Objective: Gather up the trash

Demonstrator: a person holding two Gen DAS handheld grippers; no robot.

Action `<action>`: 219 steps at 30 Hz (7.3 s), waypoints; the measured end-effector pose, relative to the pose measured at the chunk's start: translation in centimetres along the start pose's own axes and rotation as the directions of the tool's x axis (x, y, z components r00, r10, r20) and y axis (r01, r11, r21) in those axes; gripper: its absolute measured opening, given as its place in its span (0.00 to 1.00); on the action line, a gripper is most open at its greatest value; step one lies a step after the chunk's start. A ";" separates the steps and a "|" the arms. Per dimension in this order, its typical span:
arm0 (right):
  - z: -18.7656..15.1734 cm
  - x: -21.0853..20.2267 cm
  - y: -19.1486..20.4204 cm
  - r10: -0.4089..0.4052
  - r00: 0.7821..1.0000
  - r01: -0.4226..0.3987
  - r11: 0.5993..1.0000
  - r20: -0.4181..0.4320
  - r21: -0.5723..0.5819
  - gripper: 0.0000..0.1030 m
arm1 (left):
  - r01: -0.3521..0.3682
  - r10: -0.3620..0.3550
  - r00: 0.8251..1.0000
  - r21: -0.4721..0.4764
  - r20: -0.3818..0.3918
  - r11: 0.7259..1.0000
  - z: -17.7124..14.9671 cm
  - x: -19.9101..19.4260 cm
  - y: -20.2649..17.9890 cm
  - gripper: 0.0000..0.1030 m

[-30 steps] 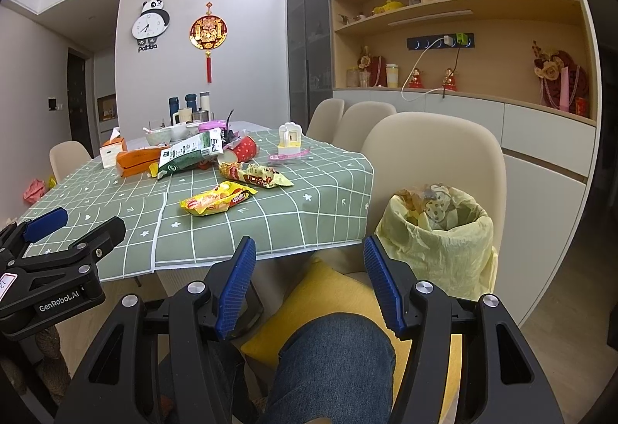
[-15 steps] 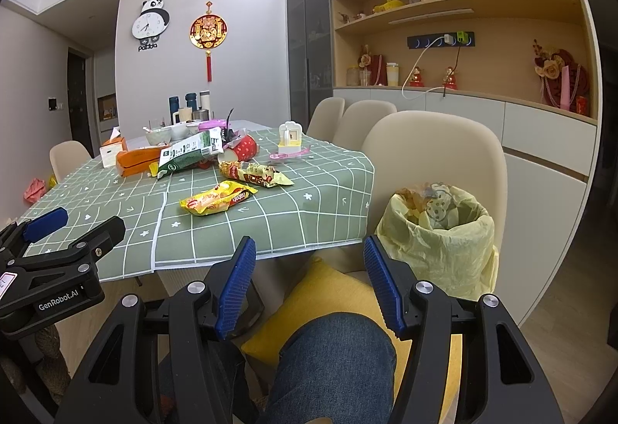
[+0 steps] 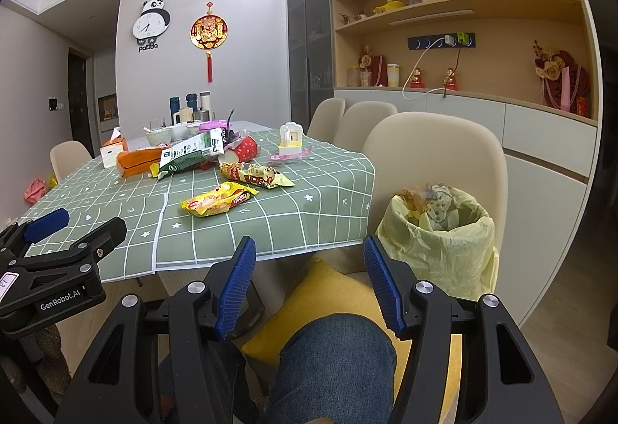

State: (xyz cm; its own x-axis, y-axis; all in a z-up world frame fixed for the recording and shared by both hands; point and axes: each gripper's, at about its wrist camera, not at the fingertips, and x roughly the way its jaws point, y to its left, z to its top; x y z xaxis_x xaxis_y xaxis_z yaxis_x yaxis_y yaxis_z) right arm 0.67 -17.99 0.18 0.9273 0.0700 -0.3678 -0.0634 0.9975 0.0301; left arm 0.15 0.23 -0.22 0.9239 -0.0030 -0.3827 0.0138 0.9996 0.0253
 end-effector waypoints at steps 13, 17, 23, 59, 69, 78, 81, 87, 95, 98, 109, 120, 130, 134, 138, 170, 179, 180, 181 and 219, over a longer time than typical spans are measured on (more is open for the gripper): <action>0.9 1.7 -0.3 0.004 1.000 -0.004 1.000 -0.017 -0.002 0.54 | -0.026 0.026 1.000 0.012 0.002 1.000 2.0 1.8 1.8 0.91; 1.9 3.5 -0.2 0.012 1.000 -0.012 1.000 -0.028 -0.024 0.54 | -0.047 0.047 0.999 0.053 -0.005 0.998 3.1 3.3 3.0 0.91; 4.1 8.5 0.6 0.030 0.999 -0.032 0.998 -0.045 -0.044 0.54 | -0.121 0.119 0.993 0.139 0.019 0.983 6.0 6.8 5.9 0.91; 8.6 24.1 6.2 0.156 0.951 -0.184 0.980 -0.268 -0.081 0.54 | 0.115 -0.231 0.832 -0.252 -0.505 0.961 11.9 34.2 29.5 0.60; 7.0 24.3 7.8 0.206 0.903 -0.231 0.973 -0.378 -0.023 0.54 | 0.172 -0.253 0.895 -0.237 -0.367 0.956 12.9 25.7 27.1 0.19; 6.9 25.9 9.8 0.228 0.881 -0.280 0.958 -0.414 -0.067 0.38 | 0.206 -0.263 0.923 -0.218 -0.280 0.954 14.6 21.4 25.7 0.16; 7.0 26.0 10.5 0.243 0.878 -0.314 0.943 -0.412 -0.113 0.14 | 0.229 -0.282 0.924 -0.217 -0.259 0.949 15.2 20.0 25.0 0.16; 8.7 24.7 8.7 0.343 0.874 -0.380 0.924 -0.346 -0.043 0.05 | 0.238 -0.266 0.944 -0.157 -0.195 0.959 17.0 17.5 22.0 0.16; 9.6 25.1 5.4 0.347 0.875 -0.366 0.930 -0.337 0.007 0.12 | 0.280 -0.311 0.934 -0.179 -0.178 0.943 16.1 17.4 18.8 0.16; 8.6 25.0 4.6 0.429 0.833 -0.432 0.899 -0.351 0.073 0.45 | 0.289 -0.332 0.915 -0.203 -0.228 0.936 14.8 18.8 18.0 0.16; 6.7 25.1 8.1 0.252 0.865 -0.296 0.954 -0.434 -0.037 0.46 | 0.297 -0.378 0.869 -0.274 -0.319 0.914 11.0 23.1 18.1 0.16; 7.7 26.2 10.7 0.343 0.809 -0.364 0.930 -0.478 0.052 0.46 | 0.305 -0.416 0.858 -0.353 -0.301 0.885 9.8 24.0 19.9 0.16; 7.0 25.8 15.6 0.338 0.831 -0.436 0.889 -0.442 -0.140 0.35 | 0.296 -0.418 0.861 -0.383 -0.289 0.875 9.6 24.2 21.0 0.16; 7.9 24.8 15.2 0.393 0.825 -0.487 0.859 -0.407 -0.158 0.08 | 0.269 -0.382 0.881 -0.371 -0.278 0.889 10.0 23.6 21.2 0.16; 9.7 23.7 12.0 0.434 0.832 -0.497 0.859 -0.345 -0.121 0.06 | 0.252 -0.353 0.898 -0.353 -0.262 0.901 11.1 22.5 20.8 0.16; 11.5 17.9 -28.4 -0.079 0.994 0.087 0.990 -0.078 0.111 0.06 | 0.605 -0.656 0.660 -0.258 -0.367 0.753 14.1 28.1 -21.6 0.10; 9.8 19.3 -31.7 -0.149 0.982 0.163 0.979 -0.116 0.119 0.06 | 0.576 -0.517 0.717 -0.020 -0.467 0.817 9.0 34.6 -32.3 0.10; 9.7 19.6 -31.8 -0.154 0.981 0.168 0.979 -0.118 0.119 0.06 | 0.565 -0.485 0.743 0.042 -0.460 0.824 8.5 34.6 -33.2 0.10; 9.5 20.0 -31.9 -0.158 0.980 0.172 0.978 -0.122 0.118 0.06 | 0.551 -0.452 0.765 0.103 -0.459 0.828 8.0 34.9 -34.1 0.10; 3.1 33.3 -25.9 -0.016 0.881 0.079 0.990 -0.473 0.113 0.25 | 0.532 -0.538 0.760 -0.125 -0.366 0.837 9.5 27.4 -20.2 0.52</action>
State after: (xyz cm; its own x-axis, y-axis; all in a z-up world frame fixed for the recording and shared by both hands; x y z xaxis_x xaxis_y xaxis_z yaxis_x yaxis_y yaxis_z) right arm 34.31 -41.55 -9.94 0.6436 0.0479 -0.7639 0.0517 0.9930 0.1059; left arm 28.80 -20.29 -2.48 0.5546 -0.5292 -0.6421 0.4558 0.8389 -0.2976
